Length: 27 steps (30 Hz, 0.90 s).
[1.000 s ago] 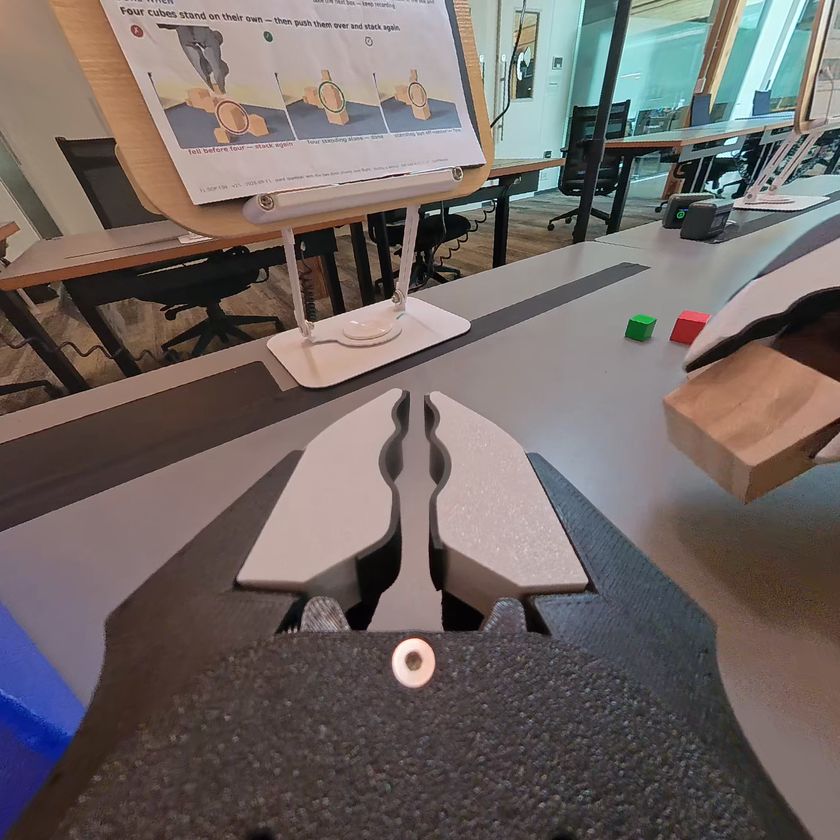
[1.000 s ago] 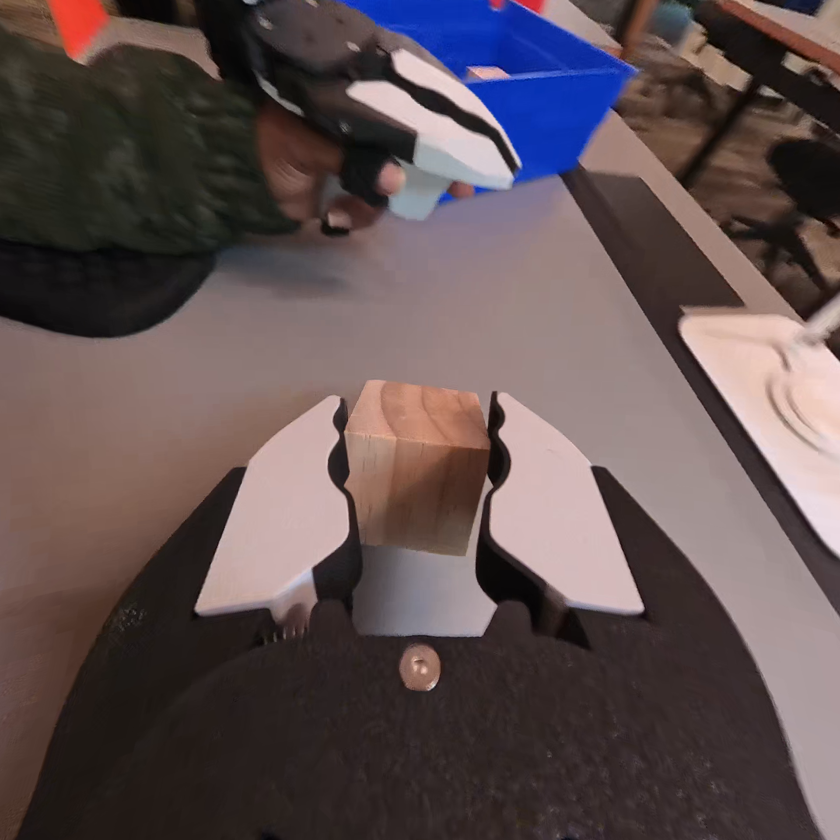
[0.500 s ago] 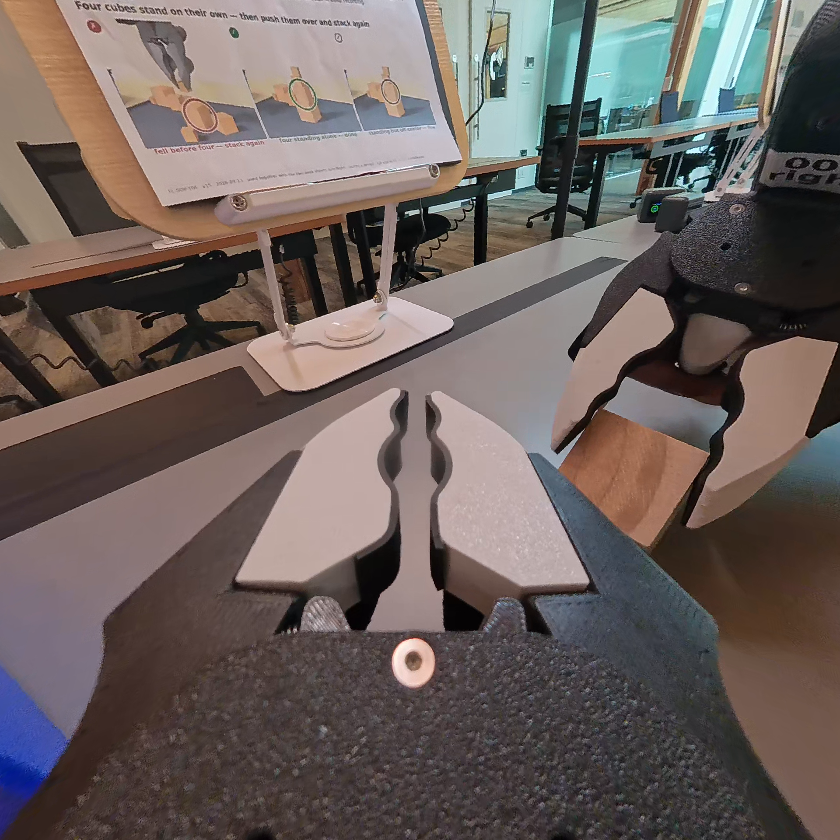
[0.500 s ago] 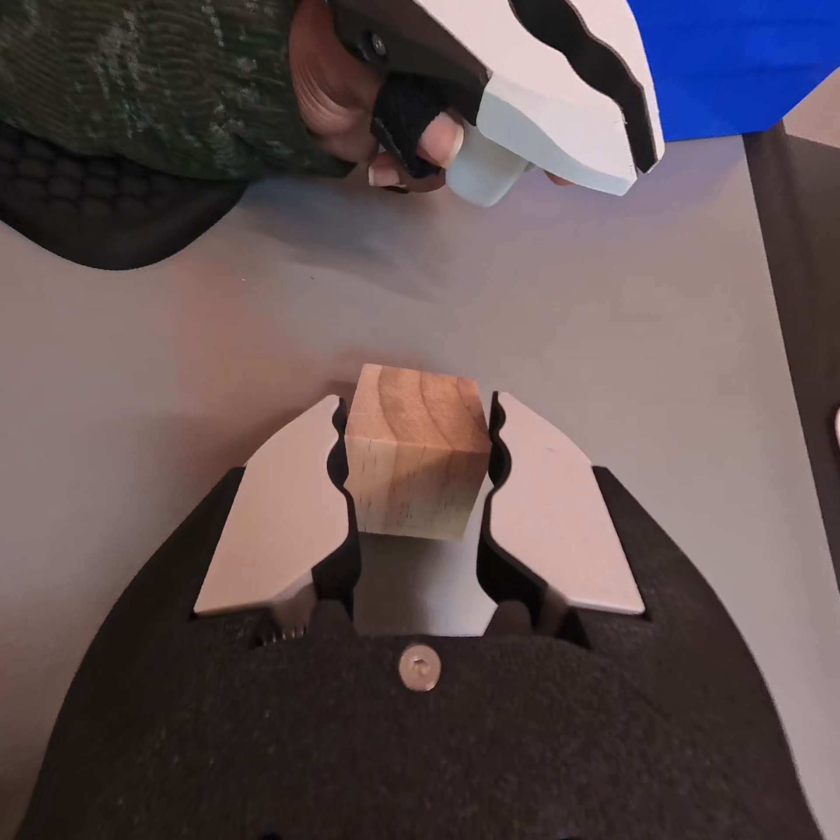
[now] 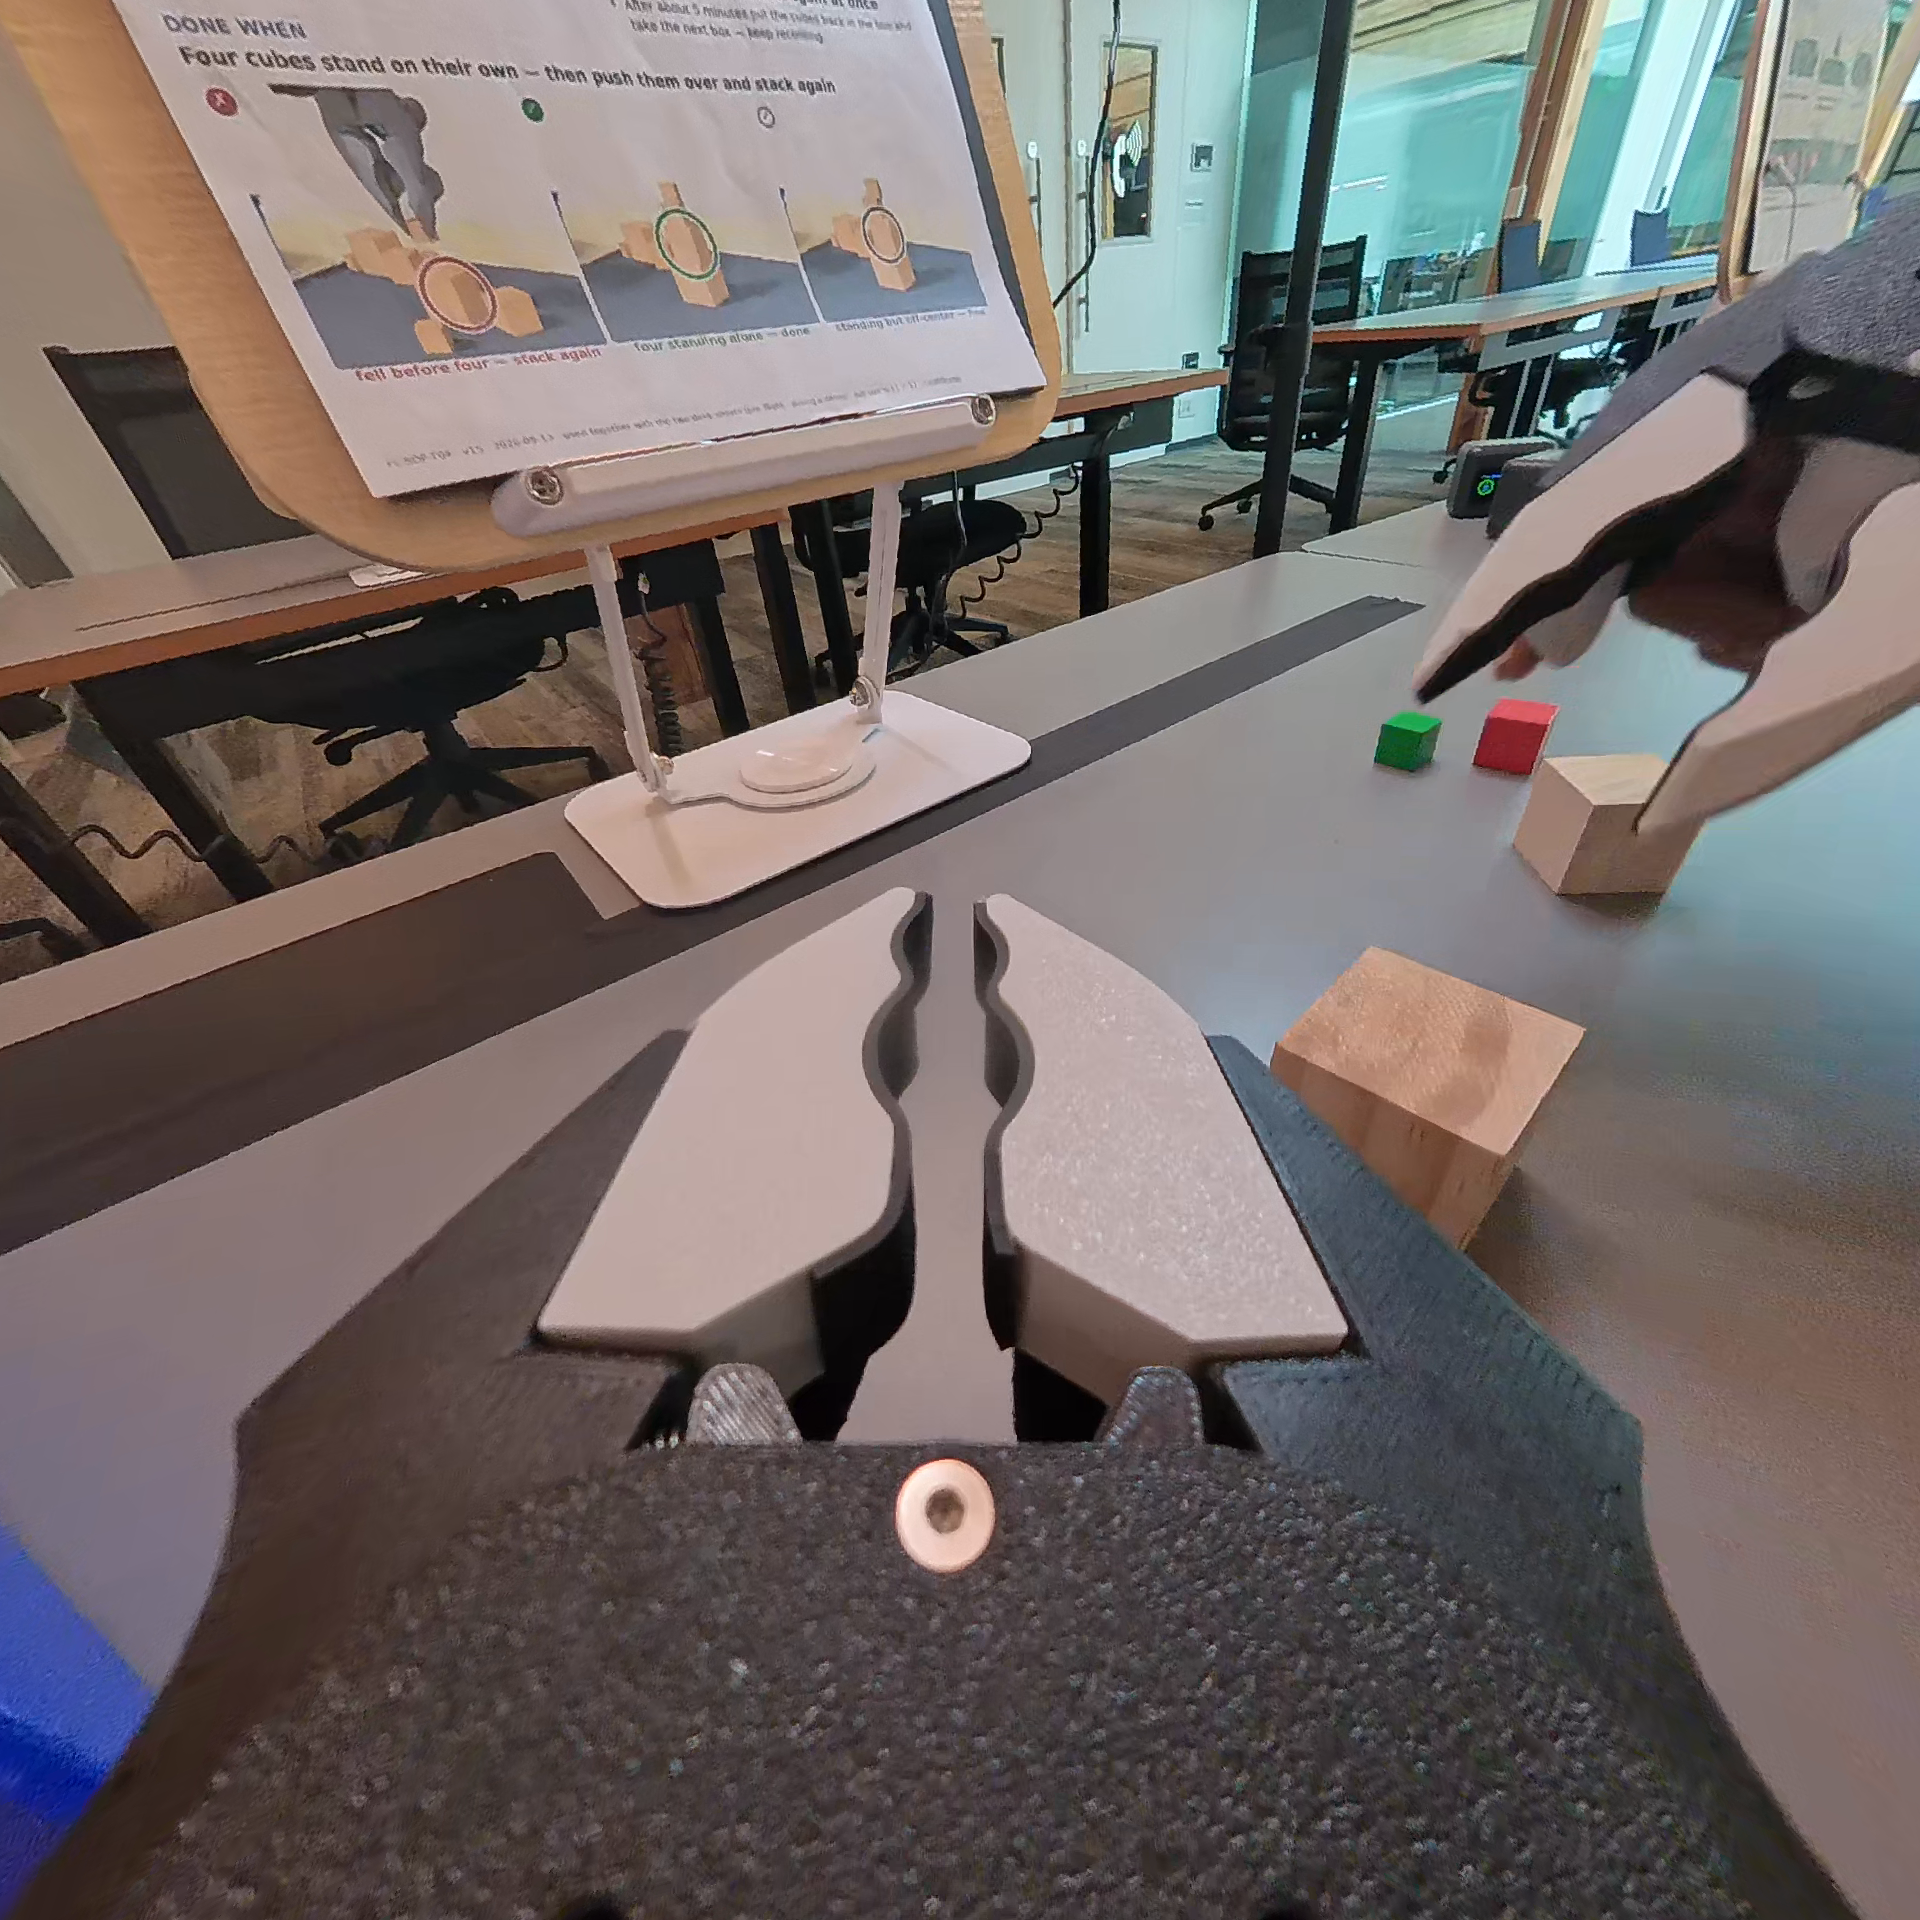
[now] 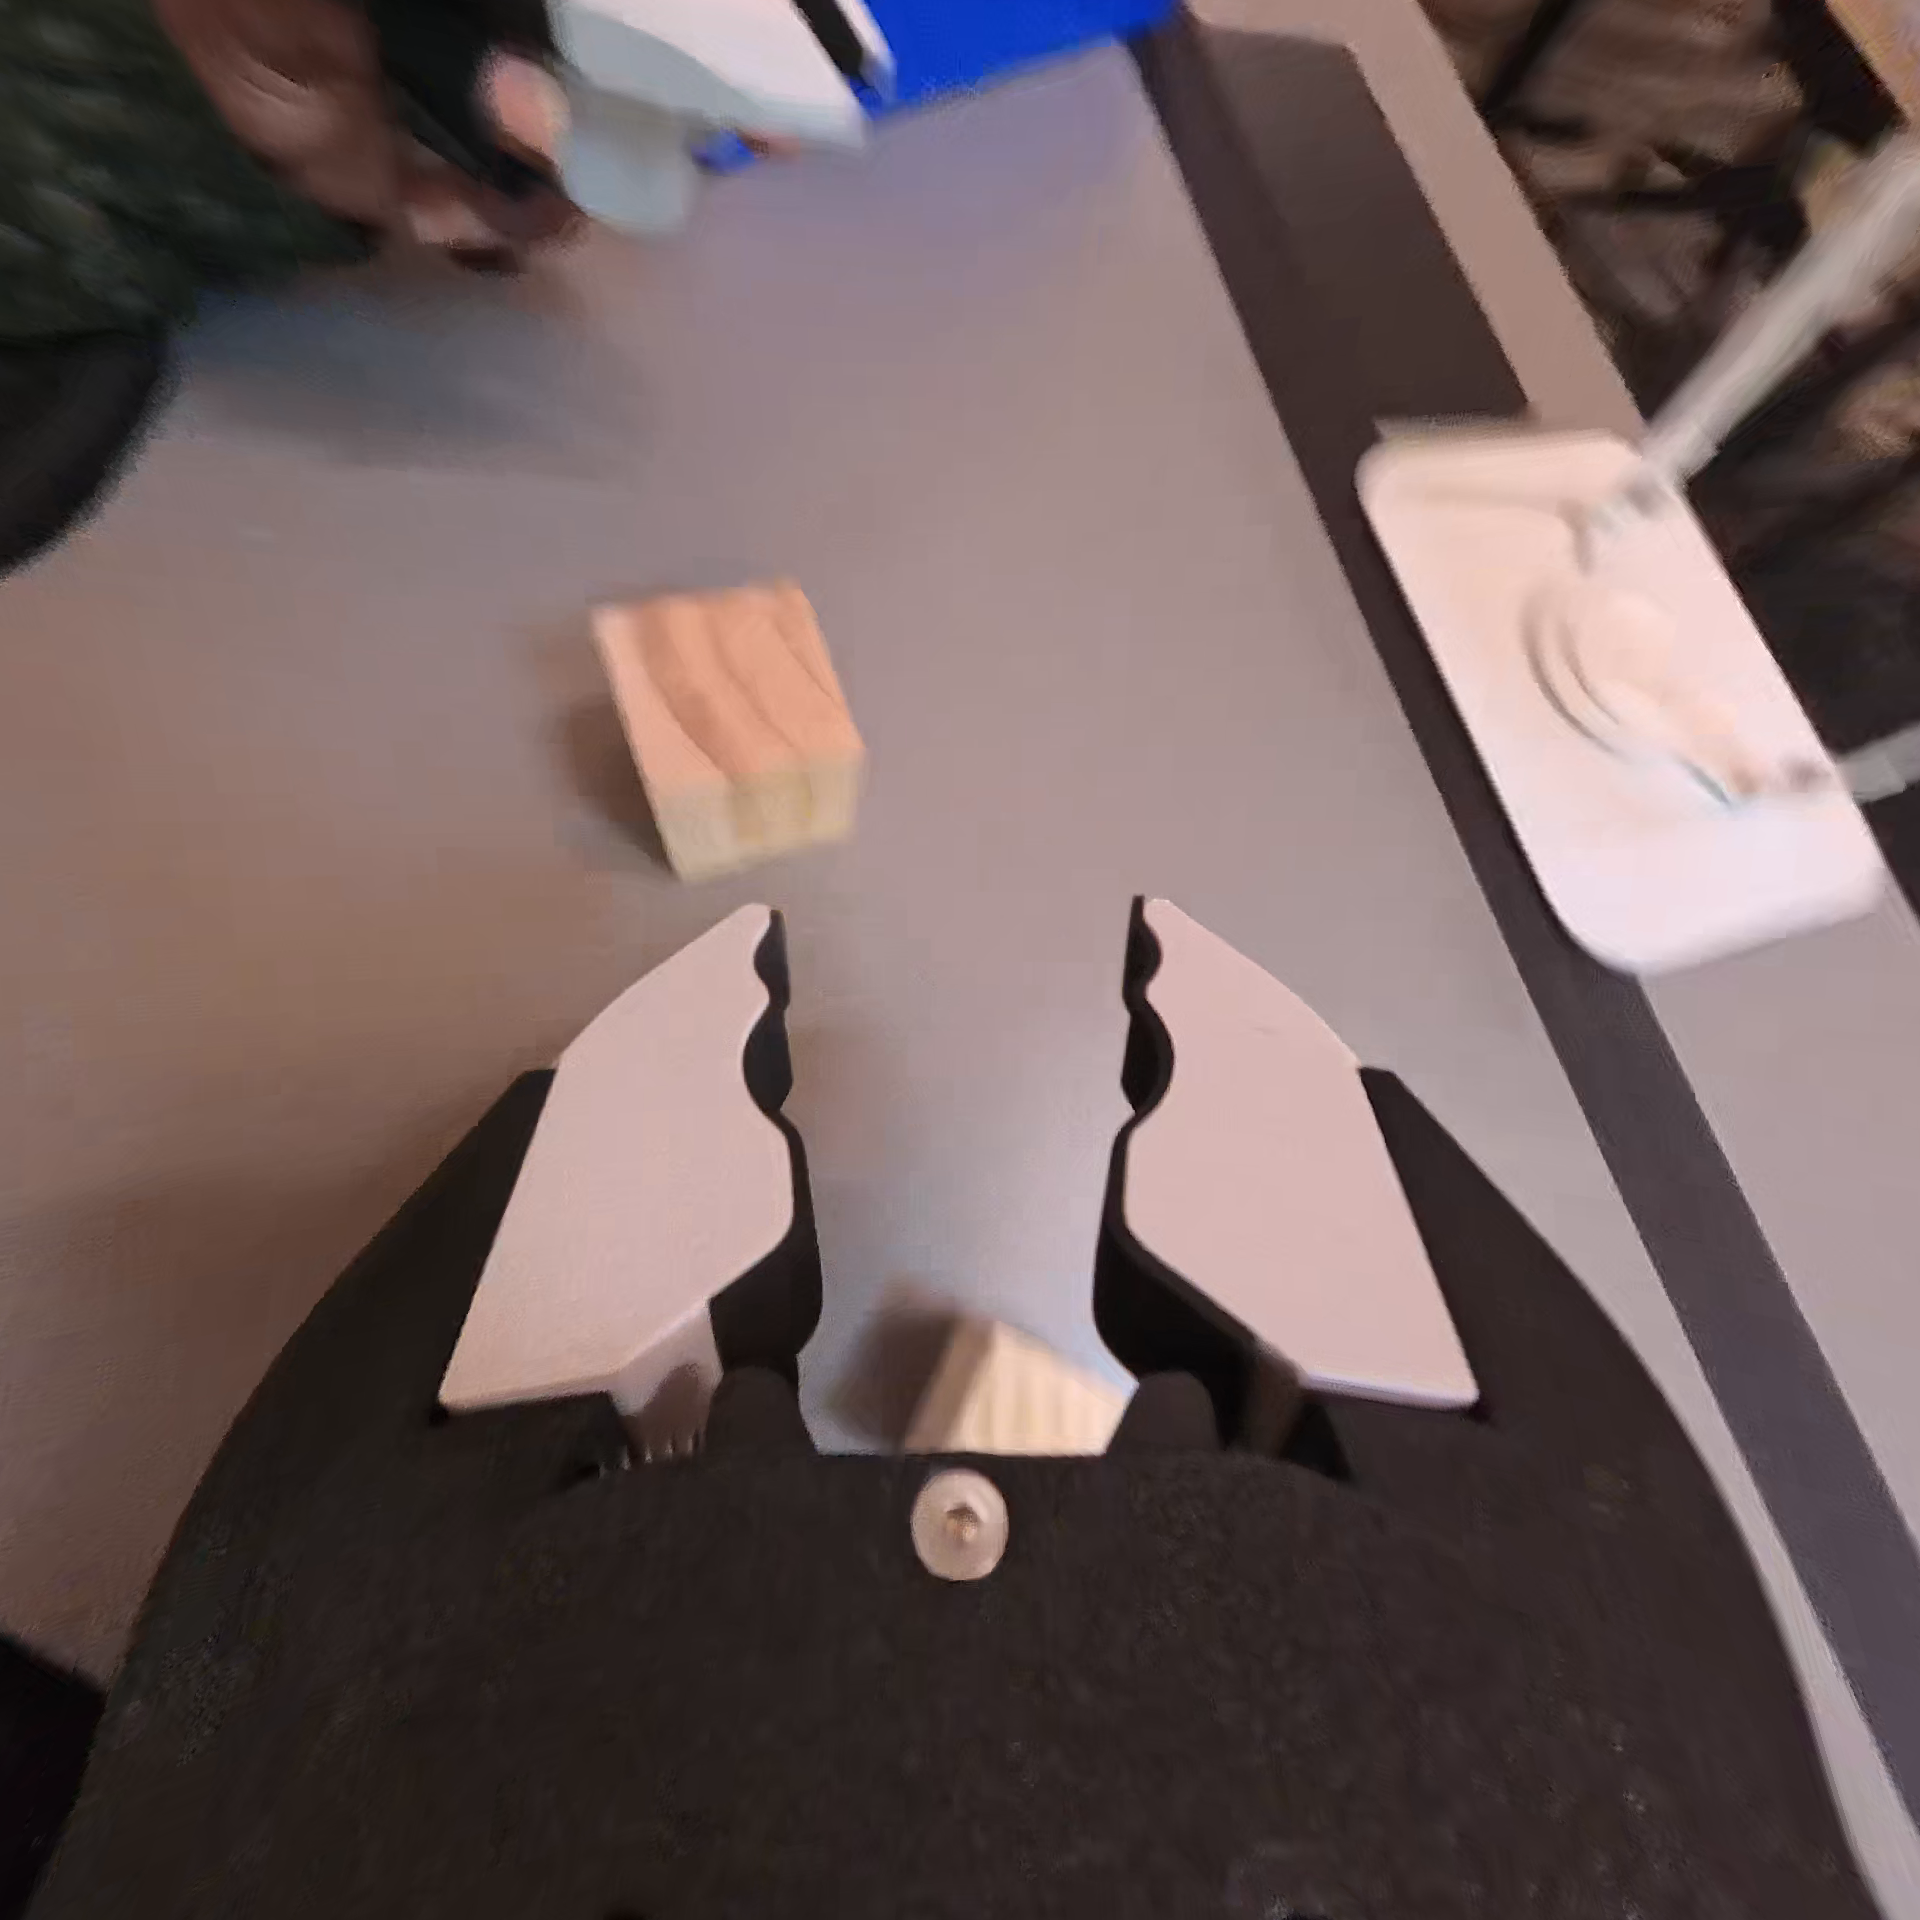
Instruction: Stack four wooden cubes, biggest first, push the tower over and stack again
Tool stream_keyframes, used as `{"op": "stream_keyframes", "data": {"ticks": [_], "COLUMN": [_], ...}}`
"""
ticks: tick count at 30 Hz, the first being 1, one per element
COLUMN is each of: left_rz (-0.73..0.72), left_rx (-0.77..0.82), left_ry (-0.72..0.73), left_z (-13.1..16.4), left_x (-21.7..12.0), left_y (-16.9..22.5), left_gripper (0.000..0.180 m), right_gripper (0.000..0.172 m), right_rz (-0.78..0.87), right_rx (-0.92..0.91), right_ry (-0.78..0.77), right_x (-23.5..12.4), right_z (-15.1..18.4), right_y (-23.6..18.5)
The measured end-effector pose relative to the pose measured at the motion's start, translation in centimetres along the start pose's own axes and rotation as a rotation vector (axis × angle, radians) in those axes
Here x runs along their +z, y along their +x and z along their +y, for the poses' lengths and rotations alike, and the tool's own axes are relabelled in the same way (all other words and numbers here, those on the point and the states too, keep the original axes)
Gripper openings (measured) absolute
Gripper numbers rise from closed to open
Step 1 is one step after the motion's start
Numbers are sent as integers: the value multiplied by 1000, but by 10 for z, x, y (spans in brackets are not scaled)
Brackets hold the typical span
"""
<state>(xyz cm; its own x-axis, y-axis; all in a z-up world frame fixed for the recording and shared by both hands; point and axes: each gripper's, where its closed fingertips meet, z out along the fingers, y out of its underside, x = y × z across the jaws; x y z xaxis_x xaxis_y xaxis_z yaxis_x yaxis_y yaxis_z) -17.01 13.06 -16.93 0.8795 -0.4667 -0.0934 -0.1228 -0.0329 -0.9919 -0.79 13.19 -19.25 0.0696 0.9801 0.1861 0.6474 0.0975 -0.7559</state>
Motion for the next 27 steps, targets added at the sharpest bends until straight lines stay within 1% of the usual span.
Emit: {"op": "stream_keyframes", "data": {"ticks": [3,5,7,9,11,12,14,19,21,24,27], "left_rz": [-2,1,1,1,-1,-3,-6,-7,-6,-10,-6], "left_rx": [-5,-9,-8,-5,-4,-2,1,1,-2,-7,-13], "left_ry": [7,4,0,0,-6,-9,-13,-18,-18,-10,-11], "left_z": [-2,-1,0,0,1,2,3,5,5,3,4], "left_x": [0,1,1,1,1,1,1,2,2,0,0], "left_y": [-1,-1,0,1,1,1,1,1,1,-1,-1], "left_gripper": [7,7,7,7,7,7,6,6,6,6,5], "right_gripper": [63,64,66,65,44,44,43,43,43,43,43], "right_rz": [140,184,225,247,265,271,222,-2,-92,-203,-282], "right_rx": [131,221,288,356,371,352,298,81,2,-54,-38], "right_ry": [-104,-153,-179,-175,-179,-177,-128,61,89,103,135], "right_x": [-35,-48,-53,-51,-46,-45,-41,-22,-8,15,32], "right_z": [50,82,106,119,125,123,103,4,-24,-45,-51], "right_y": [19,18,14,13,16,19,18,-9,-24,-38,-43]}}
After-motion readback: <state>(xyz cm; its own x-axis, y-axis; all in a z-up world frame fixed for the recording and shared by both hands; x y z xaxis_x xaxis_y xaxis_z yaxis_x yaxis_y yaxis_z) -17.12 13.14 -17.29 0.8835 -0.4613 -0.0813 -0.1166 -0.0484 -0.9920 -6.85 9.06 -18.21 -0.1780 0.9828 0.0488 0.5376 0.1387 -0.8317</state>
